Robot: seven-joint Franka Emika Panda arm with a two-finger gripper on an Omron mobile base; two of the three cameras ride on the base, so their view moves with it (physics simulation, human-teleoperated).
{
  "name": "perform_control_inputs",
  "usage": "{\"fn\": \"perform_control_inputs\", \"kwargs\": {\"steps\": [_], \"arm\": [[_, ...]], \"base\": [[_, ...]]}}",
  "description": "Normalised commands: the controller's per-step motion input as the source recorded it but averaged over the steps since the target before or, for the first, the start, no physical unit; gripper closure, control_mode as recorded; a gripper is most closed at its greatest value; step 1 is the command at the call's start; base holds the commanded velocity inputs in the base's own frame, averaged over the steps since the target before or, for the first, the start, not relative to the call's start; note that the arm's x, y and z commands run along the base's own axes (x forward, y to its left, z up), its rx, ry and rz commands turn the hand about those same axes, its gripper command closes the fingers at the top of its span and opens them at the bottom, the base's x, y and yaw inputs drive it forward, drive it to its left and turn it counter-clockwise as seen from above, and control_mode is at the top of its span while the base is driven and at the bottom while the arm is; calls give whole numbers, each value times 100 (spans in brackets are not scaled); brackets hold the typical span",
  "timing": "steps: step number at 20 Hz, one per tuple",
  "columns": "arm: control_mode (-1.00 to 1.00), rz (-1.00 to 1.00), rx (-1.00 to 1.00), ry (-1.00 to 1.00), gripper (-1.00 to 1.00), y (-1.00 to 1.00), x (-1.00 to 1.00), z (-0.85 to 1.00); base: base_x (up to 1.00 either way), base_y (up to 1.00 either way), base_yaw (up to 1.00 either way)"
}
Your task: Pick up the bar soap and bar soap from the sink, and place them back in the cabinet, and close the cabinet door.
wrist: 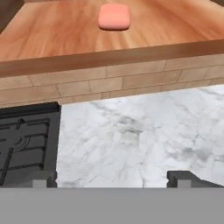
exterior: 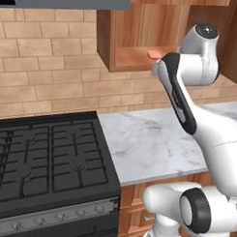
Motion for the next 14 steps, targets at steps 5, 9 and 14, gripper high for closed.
{"fn": "perform_control_inputs", "kwargs": {"steps": [5,9,14], "arm": [[-100,0,1,11,-100,1,-78,0],[-100,0,0,1,-100,0,-70,0],[-100,0,0,0,-100,-2,-60,0]], "base": [[0,0,0],[0,0,0],[0,0,0]]}}
